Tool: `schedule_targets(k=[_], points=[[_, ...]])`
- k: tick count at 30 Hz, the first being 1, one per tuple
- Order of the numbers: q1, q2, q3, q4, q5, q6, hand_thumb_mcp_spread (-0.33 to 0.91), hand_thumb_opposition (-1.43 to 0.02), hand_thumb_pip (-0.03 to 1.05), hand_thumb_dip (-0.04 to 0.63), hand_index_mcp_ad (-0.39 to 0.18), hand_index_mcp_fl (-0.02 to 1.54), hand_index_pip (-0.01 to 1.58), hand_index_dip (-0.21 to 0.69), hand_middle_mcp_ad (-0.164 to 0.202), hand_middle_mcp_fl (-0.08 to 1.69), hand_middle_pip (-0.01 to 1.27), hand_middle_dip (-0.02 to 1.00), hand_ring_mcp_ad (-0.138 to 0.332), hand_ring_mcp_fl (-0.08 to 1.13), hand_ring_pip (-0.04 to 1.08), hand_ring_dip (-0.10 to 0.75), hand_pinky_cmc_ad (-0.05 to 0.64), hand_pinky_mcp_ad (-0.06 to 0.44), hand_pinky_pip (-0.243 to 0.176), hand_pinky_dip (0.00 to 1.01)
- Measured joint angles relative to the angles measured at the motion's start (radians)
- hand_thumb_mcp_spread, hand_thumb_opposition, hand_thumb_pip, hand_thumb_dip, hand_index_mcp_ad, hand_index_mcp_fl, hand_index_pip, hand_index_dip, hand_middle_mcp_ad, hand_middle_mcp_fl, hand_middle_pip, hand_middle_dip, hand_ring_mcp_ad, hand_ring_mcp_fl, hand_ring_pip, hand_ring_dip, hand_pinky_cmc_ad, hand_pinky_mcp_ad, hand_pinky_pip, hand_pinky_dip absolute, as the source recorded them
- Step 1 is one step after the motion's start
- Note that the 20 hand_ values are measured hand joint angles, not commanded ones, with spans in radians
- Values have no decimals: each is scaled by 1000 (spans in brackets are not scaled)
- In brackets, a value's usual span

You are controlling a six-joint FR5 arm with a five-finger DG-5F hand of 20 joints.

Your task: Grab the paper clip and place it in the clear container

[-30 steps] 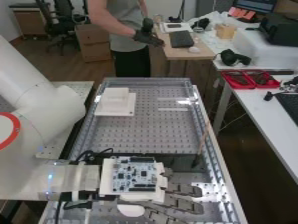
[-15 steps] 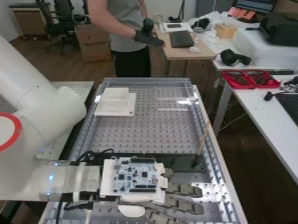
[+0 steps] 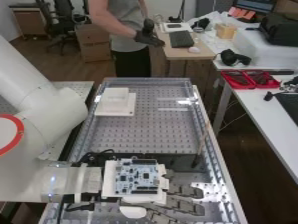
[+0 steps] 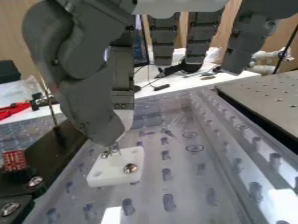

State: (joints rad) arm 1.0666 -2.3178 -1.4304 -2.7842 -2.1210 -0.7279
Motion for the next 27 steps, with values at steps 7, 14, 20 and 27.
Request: schedule_targets(k=[7,14,20,27], points=[[2,-2,-1,5,2,3,464,-941,667,297,-169,403,1545,110,86,9,138,188,145,0,96,112,344,293,-75,257],[2,1,-10,25,2,23,456,-942,663,297,-169,469,1508,110,82,9,138,188,145,0,96,112,344,295,-68,251],[2,25,-36,71,-2,76,489,-942,628,298,-171,529,1456,101,86,56,138,188,145,0,94,112,344,295,-42,209],[14,116,-129,188,-6,153,492,-956,618,293,-171,581,1403,91,86,103,138,188,145,0,98,112,351,295,-26,206]])
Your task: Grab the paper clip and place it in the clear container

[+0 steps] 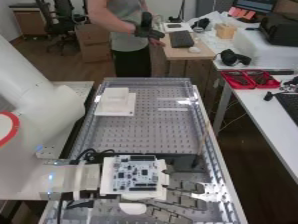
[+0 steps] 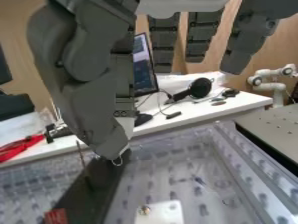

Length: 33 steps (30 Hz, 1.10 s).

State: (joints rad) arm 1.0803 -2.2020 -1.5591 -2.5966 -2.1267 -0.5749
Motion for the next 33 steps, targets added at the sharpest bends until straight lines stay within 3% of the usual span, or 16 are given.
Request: schedule_targets(k=[8,13,21,33], points=[[46,143,-158,169,35,102,492,-970,616,293,-168,579,1395,94,86,101,138,188,138,0,98,119,328,295,-26,190],[118,243,-264,259,96,143,492,-967,620,293,-168,585,1393,94,82,120,138,188,131,0,93,119,332,293,-24,192],[270,335,-373,331,240,158,492,-974,607,293,-168,604,1375,94,82,120,138,188,131,3,94,119,332,293,-12,192],[503,376,-425,353,442,139,492,-974,609,293,-168,607,1377,94,82,120,138,188,127,3,94,119,332,298,-12,195]])
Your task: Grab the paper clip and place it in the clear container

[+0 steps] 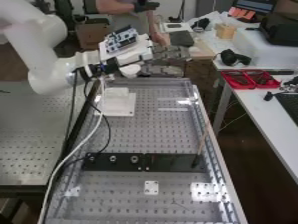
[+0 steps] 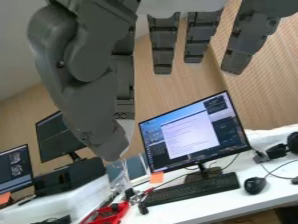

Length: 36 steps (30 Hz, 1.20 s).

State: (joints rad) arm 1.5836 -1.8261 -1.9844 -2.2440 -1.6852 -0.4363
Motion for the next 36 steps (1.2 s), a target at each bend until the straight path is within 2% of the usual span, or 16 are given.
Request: schedule_targets(k=[4,10,17,28,36], points=[[78,-19,10,-9,57,-4,492,-974,609,293,-168,607,1377,94,86,120,138,188,127,2,94,119,332,295,-12,195],[124,-85,68,-47,83,-8,492,-974,609,293,-168,604,1377,94,86,124,138,188,127,5,94,119,332,298,-12,195],[140,-157,150,-117,85,-22,489,-972,609,293,-168,602,1367,108,82,120,138,188,127,5,94,119,332,298,-12,195],[153,-296,322,-272,64,-50,492,-972,607,293,-168,602,1367,108,82,122,138,188,127,5,94,119,332,298,-12,195],[158,-345,369,-323,58,-64,492,-972,609,293,-168,602,1368,108,86,122,138,188,127,5,94,119,332,298,-12,195]])
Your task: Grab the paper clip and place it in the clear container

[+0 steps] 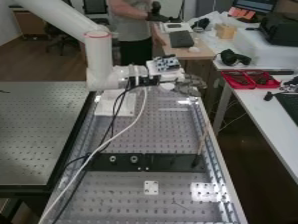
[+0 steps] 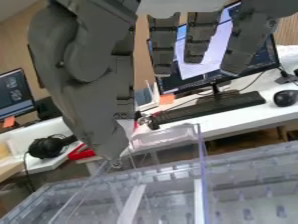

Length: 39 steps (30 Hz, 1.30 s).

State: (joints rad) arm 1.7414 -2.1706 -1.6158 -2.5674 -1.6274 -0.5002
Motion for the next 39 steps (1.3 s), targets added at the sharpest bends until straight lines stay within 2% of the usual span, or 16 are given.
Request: schedule_targets(k=[4,8,10,12,13,15,18,20,24,25,29,39], points=[[2,-9,9,-13,3,-5,496,-984,597,297,-168,607,1363,108,82,122,138,188,127,5,94,119,332,298,-12,195],[4,-23,37,-76,4,-17,489,-974,604,295,-173,574,1323,119,82,75,136,188,131,3,94,119,332,295,-12,208],[4,-30,45,-94,4,-16,440,-929,618,298,-173,267,1290,96,86,75,136,188,127,3,94,119,335,295,-23,232],[4,-30,45,-94,5,-10,422,-895,641,295,-169,188,1274,98,82,-3,134,188,127,3,94,119,332,295,-24,279],[3,-30,43,-92,5,-6,408,-883,648,295,-169,152,1265,91,86,-12,138,188,127,3,94,119,335,295,-40,290],[2,-27,39,-88,5,0,394,-869,648,295,-173,89,1257,93,82,-12,134,188,127,3,98,119,332,295,-44,321],[-1,-13,25,-77,4,7,393,-855,658,295,-169,56,1244,86,82,-12,133,188,131,3,94,119,335,295,-44,349],[-4,2,14,-70,4,11,393,-855,702,295,-169,24,1229,86,82,-14,127,188,127,3,94,119,335,295,-49,354],[-13,59,-32,-42,9,20,380,-853,702,298,-169,19,1232,86,82,-14,127,188,127,3,94,119,335,295,-58,382],[-17,82,-48,-33,12,21,379,-853,696,298,-169,19,1229,86,82,-12,127,188,127,2,94,119,335,295,-75,396],[-31,154,-96,-10,22,19,368,-850,682,295,-173,9,1192,86,82,-14,127,188,127,5,94,119,335,295,-80,407],[-102,357,-180,-17,51,7,351,-836,653,295,-169,94,901,87,86,-14,127,188,127,2,94,119,332,295,-80,443]])
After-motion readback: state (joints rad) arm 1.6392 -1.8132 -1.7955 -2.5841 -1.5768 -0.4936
